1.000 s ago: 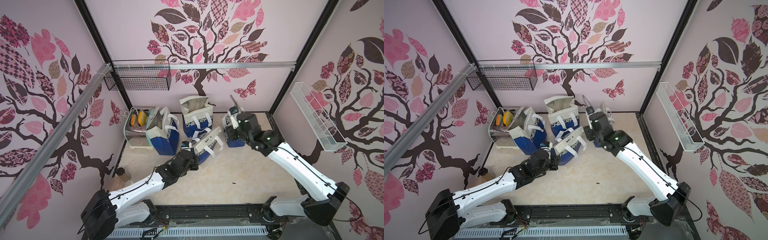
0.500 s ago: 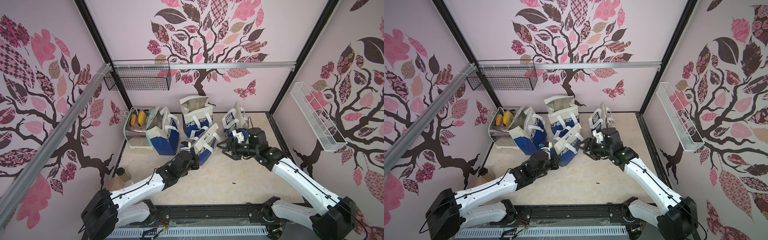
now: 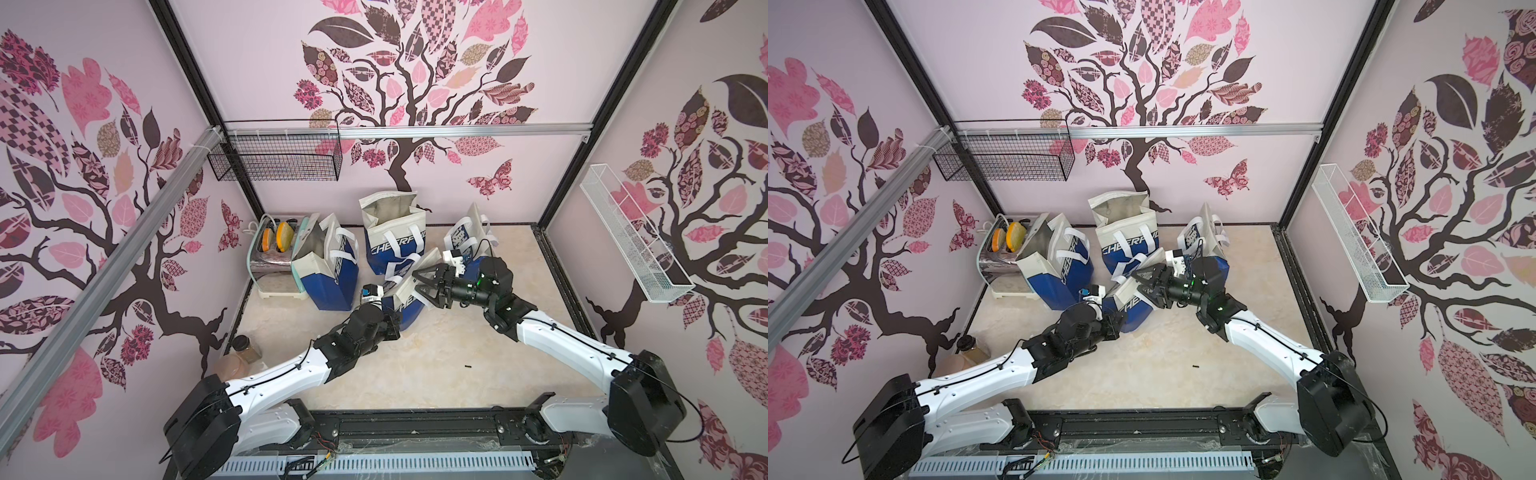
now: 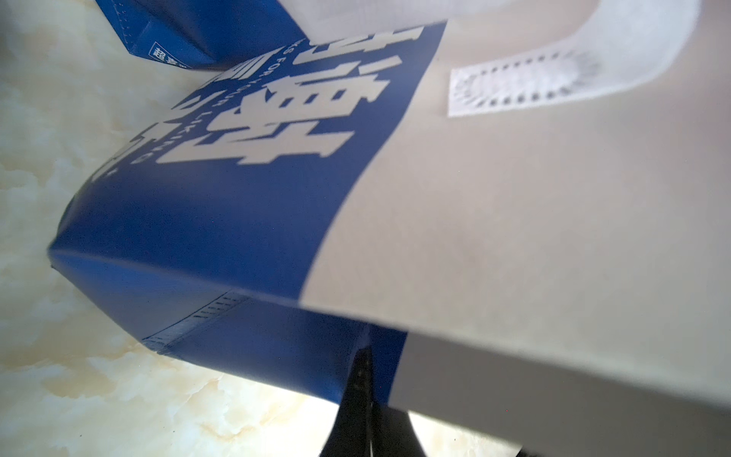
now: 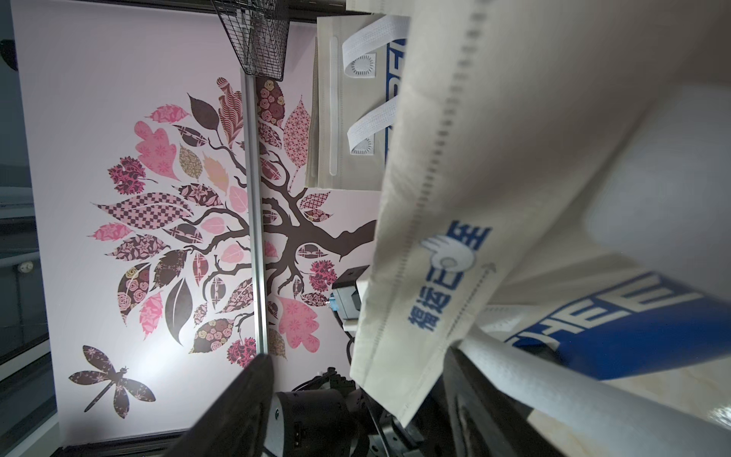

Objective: Open the takeout bag
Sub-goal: Open the takeout bag at the center of the board.

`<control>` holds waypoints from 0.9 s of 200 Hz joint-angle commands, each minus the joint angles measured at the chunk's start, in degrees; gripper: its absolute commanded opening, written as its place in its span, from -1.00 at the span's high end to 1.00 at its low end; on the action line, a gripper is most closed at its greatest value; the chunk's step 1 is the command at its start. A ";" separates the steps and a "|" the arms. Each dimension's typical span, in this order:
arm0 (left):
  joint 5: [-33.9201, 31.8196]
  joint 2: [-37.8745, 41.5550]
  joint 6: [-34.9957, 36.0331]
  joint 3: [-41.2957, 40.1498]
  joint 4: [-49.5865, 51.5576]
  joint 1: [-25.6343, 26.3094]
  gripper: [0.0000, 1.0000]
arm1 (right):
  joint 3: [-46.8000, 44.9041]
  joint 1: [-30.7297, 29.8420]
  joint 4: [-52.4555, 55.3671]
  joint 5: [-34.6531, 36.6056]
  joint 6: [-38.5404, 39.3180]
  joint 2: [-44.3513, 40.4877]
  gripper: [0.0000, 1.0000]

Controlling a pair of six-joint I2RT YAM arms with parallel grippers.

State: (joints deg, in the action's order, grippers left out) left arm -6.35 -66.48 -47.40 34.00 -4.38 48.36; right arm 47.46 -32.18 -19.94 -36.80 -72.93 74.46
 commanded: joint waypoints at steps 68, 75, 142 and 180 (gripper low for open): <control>0.48 -1.02 -0.24 0.28 0.93 -0.08 1.00 | -6.35 -0.64 -13.09 2.41 -5.19 1.98 -0.37; 0.54 -1.04 -0.25 0.28 1.07 -0.08 1.00 | -6.20 -0.63 -13.74 2.48 -5.34 2.37 -0.36; 0.68 -1.16 0.02 0.39 1.84 -0.11 1.00 | -4.47 -0.77 -18.33 3.16 -7.40 5.26 -0.14; 0.76 -1.82 0.62 0.80 2.45 -0.10 1.00 | -4.40 -0.78 -20.54 3.74 -8.96 6.06 -0.07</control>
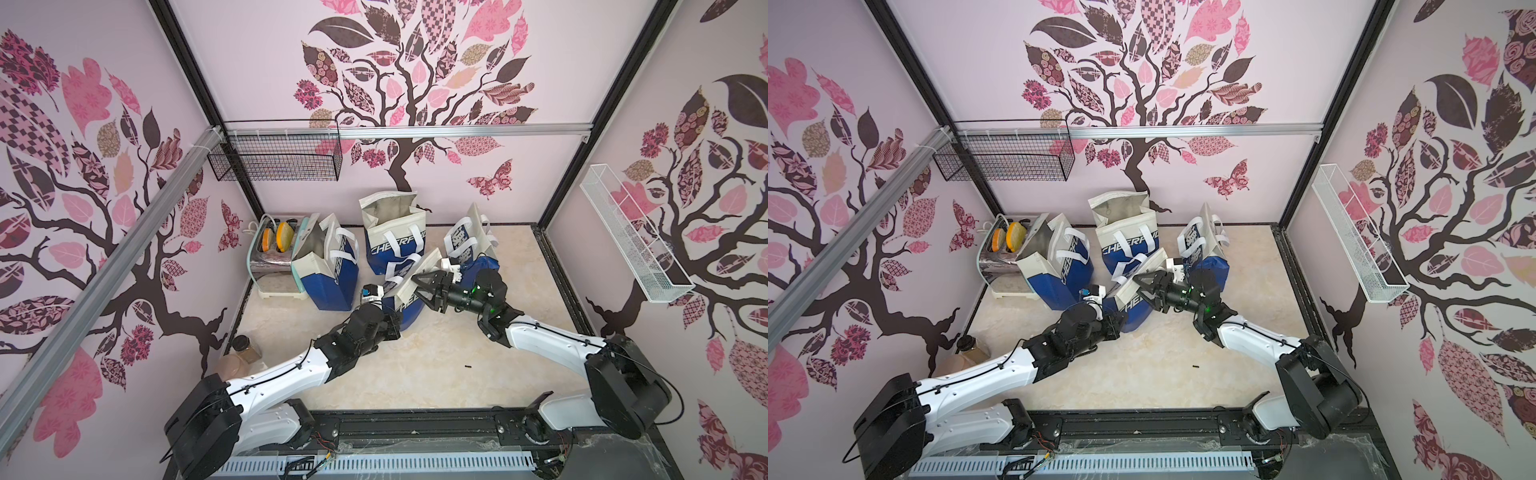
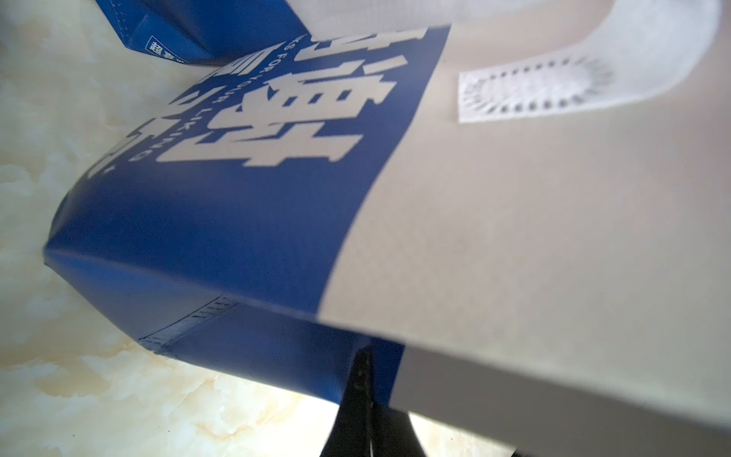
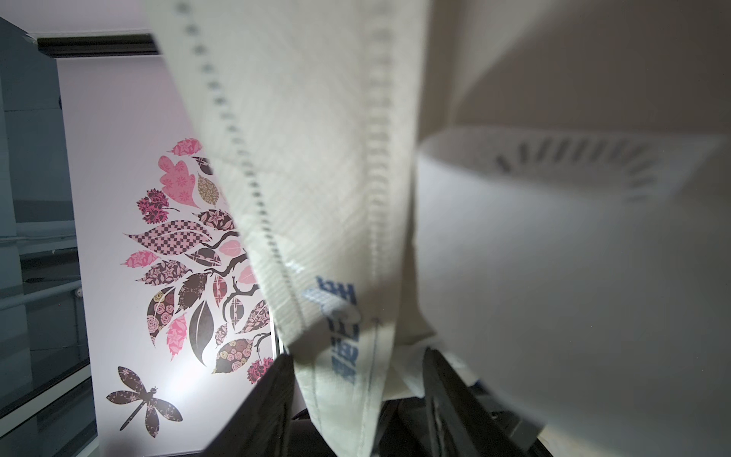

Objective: Open the takeout bag
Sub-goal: Open the takeout bag at the center of the board.

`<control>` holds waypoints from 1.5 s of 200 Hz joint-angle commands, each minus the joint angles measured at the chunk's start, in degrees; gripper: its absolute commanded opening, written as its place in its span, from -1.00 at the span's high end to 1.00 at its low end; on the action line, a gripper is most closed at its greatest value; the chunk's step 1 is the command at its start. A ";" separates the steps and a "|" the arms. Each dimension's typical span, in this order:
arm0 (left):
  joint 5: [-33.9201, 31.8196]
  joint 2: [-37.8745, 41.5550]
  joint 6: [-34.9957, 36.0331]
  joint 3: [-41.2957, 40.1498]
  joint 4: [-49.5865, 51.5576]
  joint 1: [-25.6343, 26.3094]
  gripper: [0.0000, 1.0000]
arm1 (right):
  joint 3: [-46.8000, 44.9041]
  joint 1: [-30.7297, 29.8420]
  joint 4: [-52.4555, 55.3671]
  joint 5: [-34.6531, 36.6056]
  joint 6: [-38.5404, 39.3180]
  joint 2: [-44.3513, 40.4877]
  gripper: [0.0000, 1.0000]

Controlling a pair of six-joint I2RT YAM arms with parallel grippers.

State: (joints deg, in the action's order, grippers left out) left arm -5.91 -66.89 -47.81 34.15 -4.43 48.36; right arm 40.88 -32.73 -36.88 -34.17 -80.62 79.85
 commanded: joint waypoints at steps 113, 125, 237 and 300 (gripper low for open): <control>0.64 -3.42 2.28 0.68 3.48 -0.06 1.00 | 4.62 -0.24 -4.60 2.94 -2.61 3.42 0.50; 0.64 -3.35 2.33 0.40 3.63 -0.10 1.00 | 4.98 -0.16 -4.45 3.13 -2.47 3.82 0.53; -4.49 -1.01 0.85 0.70 15.55 -0.11 1.00 | 20.89 1.35 31.39 6.86 20.27 -0.44 1.00; -7.64 -5.63 -4.69 2.80 22.52 -0.04 1.00 | 32.44 0.10 58.10 25.11 40.52 -4.96 1.00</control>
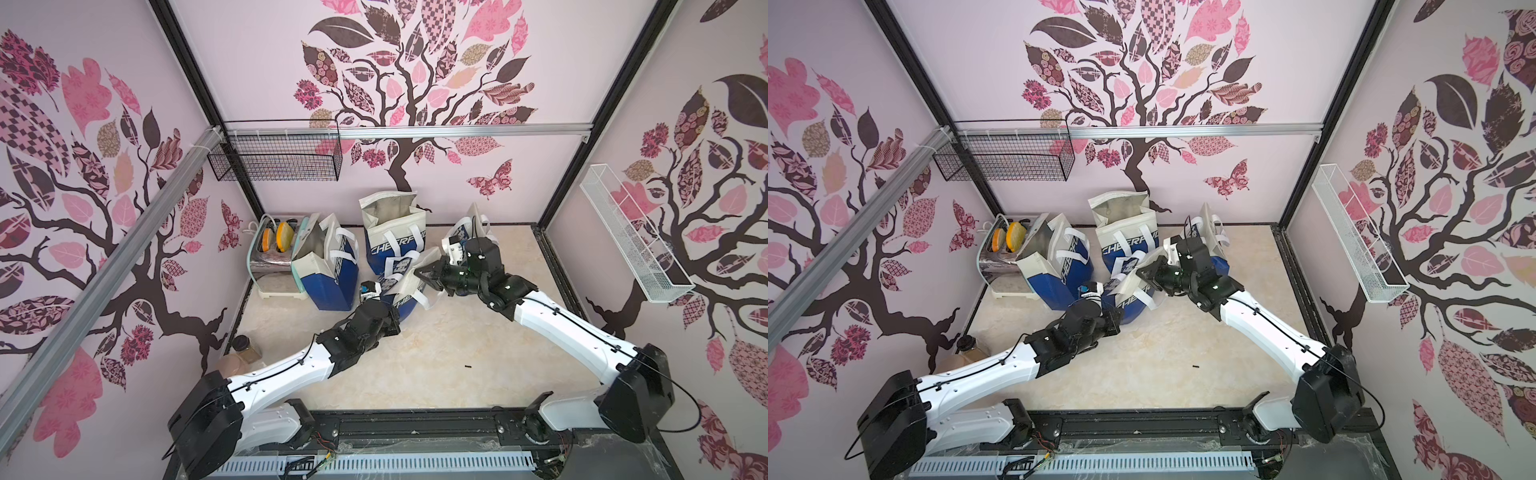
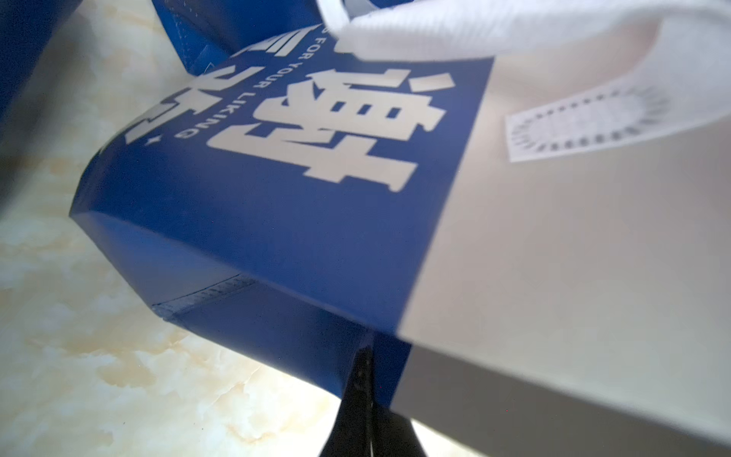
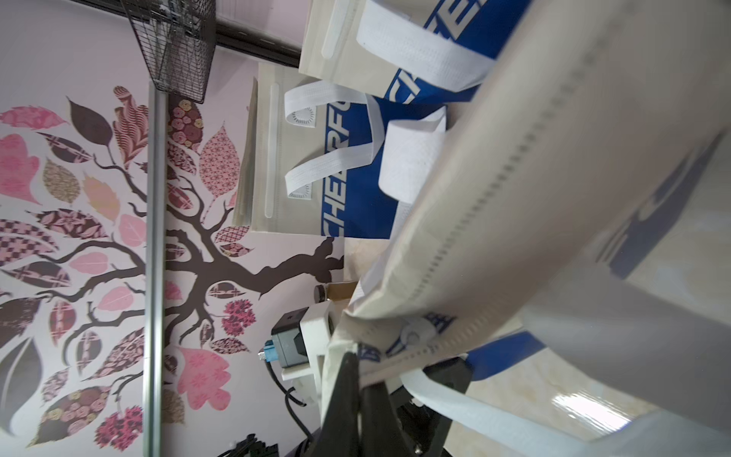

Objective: Open the takeout bag
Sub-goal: Open the takeout bag at the center of the board.

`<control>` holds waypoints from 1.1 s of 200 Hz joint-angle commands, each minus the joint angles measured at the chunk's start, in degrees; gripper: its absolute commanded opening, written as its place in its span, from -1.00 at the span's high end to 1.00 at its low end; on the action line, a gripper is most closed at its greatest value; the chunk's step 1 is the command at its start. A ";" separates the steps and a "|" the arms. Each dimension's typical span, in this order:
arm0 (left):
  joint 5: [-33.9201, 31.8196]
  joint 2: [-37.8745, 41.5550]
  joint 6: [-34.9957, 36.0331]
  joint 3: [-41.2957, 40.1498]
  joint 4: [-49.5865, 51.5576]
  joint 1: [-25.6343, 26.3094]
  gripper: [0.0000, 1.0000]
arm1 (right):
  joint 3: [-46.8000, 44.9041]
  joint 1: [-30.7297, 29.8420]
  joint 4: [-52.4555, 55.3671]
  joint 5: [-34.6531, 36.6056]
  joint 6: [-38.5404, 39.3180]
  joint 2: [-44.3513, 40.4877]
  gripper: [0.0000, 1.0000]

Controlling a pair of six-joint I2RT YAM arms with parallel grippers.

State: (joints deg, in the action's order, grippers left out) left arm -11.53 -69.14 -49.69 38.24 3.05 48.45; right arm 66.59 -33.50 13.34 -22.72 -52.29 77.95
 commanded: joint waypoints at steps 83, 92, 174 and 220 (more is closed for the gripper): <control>-2.19 -6.17 -4.19 0.95 18.98 -0.17 1.00 | 32.69 -1.36 40.22 31.39 26.45 7.61 1.00; -2.03 -6.23 -4.10 1.12 19.01 -0.14 1.00 | 35.40 -1.67 42.52 31.68 27.09 8.99 1.00; -0.87 -6.47 -5.33 3.72 18.51 -0.19 1.00 | 45.83 -4.72 46.44 22.28 31.20 13.89 0.37; -0.01 -4.40 -6.45 6.86 18.22 -0.36 1.00 | 32.07 -3.87 37.16 15.84 27.57 6.44 -0.20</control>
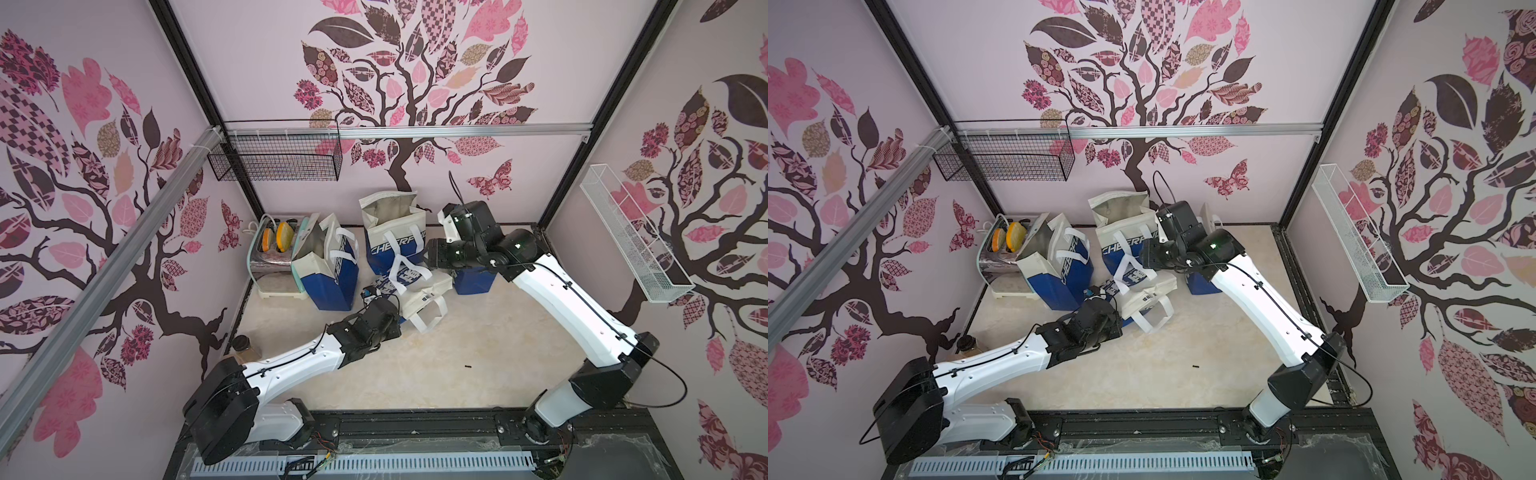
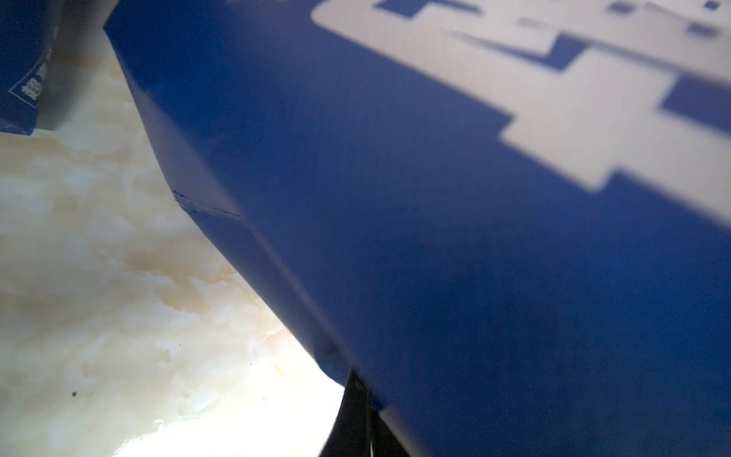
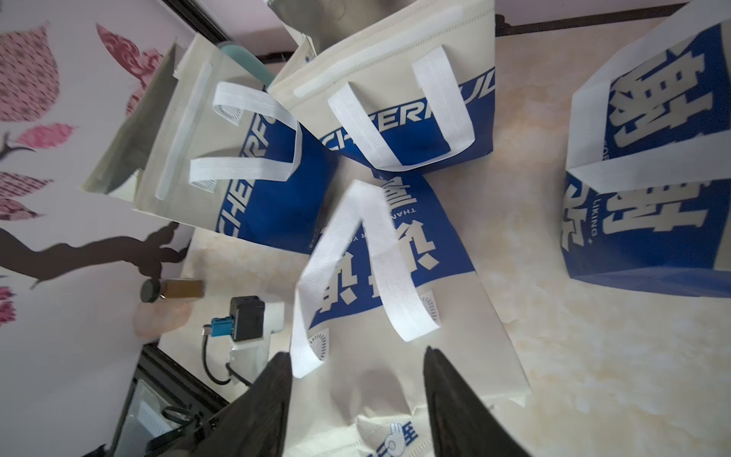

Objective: Open the takeout bag
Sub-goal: Open the takeout bag at the center of the board.

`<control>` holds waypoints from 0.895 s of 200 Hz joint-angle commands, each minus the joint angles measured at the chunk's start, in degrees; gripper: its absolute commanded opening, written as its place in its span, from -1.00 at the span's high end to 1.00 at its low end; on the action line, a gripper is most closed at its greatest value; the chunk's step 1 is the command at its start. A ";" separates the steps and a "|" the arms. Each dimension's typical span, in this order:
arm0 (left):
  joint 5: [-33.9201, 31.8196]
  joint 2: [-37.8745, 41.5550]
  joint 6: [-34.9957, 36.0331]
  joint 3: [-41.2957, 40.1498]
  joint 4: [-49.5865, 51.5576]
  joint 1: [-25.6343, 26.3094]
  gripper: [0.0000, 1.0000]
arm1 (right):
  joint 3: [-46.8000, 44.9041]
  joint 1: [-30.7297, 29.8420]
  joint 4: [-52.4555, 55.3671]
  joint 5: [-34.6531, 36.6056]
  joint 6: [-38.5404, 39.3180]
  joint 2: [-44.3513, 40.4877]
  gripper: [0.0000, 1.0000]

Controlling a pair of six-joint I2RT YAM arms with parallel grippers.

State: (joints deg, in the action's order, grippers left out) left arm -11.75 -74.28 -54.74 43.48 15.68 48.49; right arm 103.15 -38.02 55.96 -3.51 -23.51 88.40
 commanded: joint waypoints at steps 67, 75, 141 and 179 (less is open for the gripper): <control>3.54 1.85 -1.90 7.55 8.93 -2.72 1.00 | -27.42 5.68 -26.46 6.02 29.36 -21.53 -0.15; 4.03 1.96 -1.88 8.02 8.85 -3.04 1.00 | -34.53 5.67 -33.95 5.49 36.51 -25.07 -0.15; 5.57 0.91 -1.25 9.70 9.70 -3.35 1.00 | -49.38 -0.94 -53.96 9.20 60.48 -26.05 -0.23; 5.47 0.78 -0.63 9.69 10.64 -3.40 1.00 | -46.61 -2.51 -59.78 12.65 63.94 -19.56 -0.23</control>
State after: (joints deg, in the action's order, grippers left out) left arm -6.94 -73.36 -56.27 52.56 24.40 45.28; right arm 53.87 -40.53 3.77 5.37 34.89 66.24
